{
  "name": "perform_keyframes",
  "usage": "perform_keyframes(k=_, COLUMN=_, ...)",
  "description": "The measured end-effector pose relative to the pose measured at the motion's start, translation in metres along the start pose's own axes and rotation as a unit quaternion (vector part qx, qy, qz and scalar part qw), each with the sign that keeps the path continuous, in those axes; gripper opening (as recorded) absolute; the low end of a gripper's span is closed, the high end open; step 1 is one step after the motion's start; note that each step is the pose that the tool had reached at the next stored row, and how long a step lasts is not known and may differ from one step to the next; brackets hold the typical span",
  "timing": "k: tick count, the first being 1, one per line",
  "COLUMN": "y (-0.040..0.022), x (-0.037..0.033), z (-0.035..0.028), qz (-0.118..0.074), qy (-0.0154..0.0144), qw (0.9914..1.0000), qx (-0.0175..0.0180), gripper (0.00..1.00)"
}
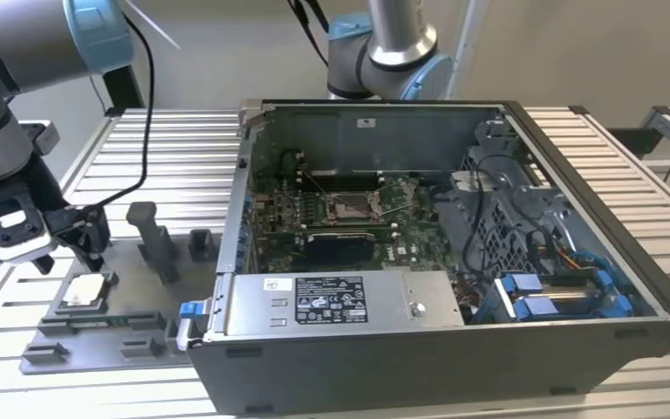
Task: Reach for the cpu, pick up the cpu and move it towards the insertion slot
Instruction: 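Pick up the cpu and move it towards the insertion slot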
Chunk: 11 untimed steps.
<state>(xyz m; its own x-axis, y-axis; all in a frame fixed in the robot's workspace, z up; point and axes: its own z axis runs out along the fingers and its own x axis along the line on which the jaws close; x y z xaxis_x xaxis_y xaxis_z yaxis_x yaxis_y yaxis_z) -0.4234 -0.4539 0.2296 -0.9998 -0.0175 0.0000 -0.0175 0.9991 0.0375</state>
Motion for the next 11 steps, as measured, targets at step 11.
perform_keyframes(k=11, y=-0.0007, x=0.0002, z=0.0200, qz=0.000, qy=-0.0001, qw=1.00000, qx=0.0000, gripper=1.00)
